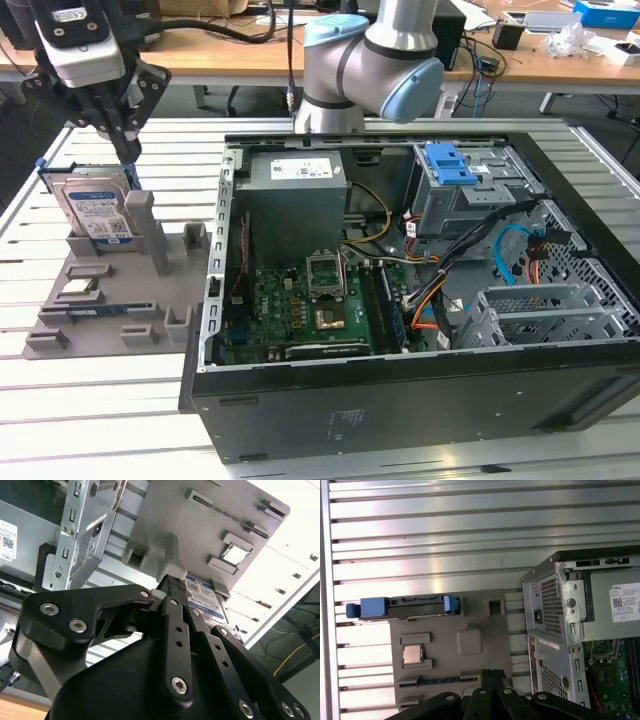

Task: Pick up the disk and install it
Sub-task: 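Reach for the disk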

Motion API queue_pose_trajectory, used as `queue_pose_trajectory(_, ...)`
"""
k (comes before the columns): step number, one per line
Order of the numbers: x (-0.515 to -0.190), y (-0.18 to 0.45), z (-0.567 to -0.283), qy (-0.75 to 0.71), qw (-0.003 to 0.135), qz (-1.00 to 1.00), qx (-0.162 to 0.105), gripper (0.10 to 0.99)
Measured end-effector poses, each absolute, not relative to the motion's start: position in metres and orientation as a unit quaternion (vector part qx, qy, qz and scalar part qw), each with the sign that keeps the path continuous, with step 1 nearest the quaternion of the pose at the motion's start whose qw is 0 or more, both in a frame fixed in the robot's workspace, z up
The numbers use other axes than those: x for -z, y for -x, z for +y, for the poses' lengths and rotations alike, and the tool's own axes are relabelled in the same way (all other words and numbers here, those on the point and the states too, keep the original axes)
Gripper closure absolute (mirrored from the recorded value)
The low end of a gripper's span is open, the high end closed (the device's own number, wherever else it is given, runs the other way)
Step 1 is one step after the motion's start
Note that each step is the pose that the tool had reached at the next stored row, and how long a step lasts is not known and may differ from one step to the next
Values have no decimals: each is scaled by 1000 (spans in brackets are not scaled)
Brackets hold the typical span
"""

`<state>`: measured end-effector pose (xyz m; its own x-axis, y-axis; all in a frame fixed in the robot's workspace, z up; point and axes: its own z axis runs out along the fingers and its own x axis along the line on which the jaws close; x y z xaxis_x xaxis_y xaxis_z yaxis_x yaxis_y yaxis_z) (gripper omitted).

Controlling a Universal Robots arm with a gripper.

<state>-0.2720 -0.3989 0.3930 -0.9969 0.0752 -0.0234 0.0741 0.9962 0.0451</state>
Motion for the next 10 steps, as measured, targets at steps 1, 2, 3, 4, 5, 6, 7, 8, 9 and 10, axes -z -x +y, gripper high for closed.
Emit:
queue_pose_trajectory(1,-393,275,-399,-37,13,999,-22,980)
queue_pose_trajectory(2,-393,278,-399,-37,13,999,-22,980)
queue_pose_trajectory(3,-393,281,-399,-37,13,999,-22,980)
queue_pose_trajectory(4,-393,284,-399,-37,12,999,-22,980)
queue_pose_trajectory(5,-393,287,-399,-37,13,999,-22,980)
queue_pose_trajectory(6,-393,291,-399,-37,13,999,-22,980)
queue_pose_trajectory(7,-393,297,-399,-37,12,999,-22,980)
queue_pose_trajectory(8,-393,303,-399,-37,13,999,-22,980)
queue_pose_trajectory(9,-393,307,-399,-37,13,999,-22,980)
queue_pose_trajectory(10,-393,309,-399,-37,13,999,-22,980)
